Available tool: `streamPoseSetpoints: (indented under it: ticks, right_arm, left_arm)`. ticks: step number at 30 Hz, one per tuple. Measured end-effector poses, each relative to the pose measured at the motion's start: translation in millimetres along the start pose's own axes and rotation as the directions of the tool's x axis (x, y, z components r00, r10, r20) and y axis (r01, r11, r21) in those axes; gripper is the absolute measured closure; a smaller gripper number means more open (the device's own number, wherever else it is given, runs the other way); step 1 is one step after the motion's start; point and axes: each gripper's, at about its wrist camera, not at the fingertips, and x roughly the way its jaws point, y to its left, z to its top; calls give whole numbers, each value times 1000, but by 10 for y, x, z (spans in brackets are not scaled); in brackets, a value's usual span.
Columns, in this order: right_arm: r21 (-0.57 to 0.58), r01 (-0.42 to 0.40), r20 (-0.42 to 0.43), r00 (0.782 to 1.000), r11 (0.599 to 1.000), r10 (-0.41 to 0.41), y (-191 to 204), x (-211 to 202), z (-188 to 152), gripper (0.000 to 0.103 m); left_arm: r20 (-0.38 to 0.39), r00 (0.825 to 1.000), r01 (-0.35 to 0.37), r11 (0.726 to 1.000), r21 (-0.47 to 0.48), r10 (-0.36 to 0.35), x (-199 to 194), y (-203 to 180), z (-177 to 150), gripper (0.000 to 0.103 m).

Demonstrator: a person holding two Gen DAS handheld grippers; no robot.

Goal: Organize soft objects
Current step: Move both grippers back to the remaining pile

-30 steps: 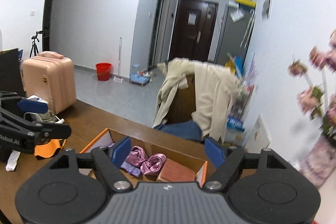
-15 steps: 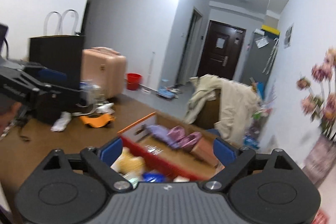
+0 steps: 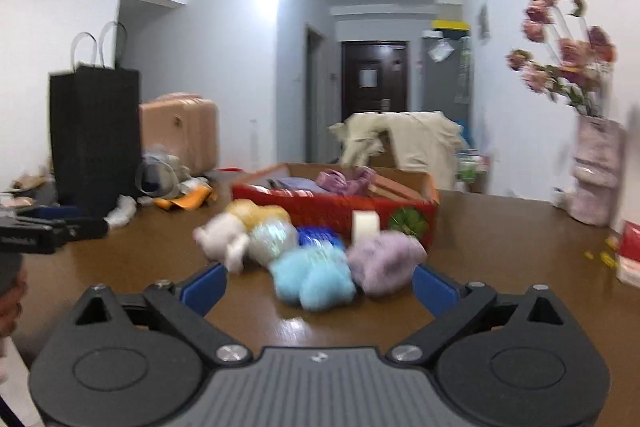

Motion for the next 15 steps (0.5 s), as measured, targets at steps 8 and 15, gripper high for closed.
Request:
streamPoseSetpoints:
  ticks: [8,15]
  right_arm:
    - [-95,58,-9,998,994,-59,219,-30,-200,3]
    - [-31,35,-15,999,999,-35,103,43,-145,3]
  left_arm:
    - [-30,999,15,999,45,-14,97,-89,-21,0]
    - [-76,997,20,999,42,-16,237,-135,5,0]
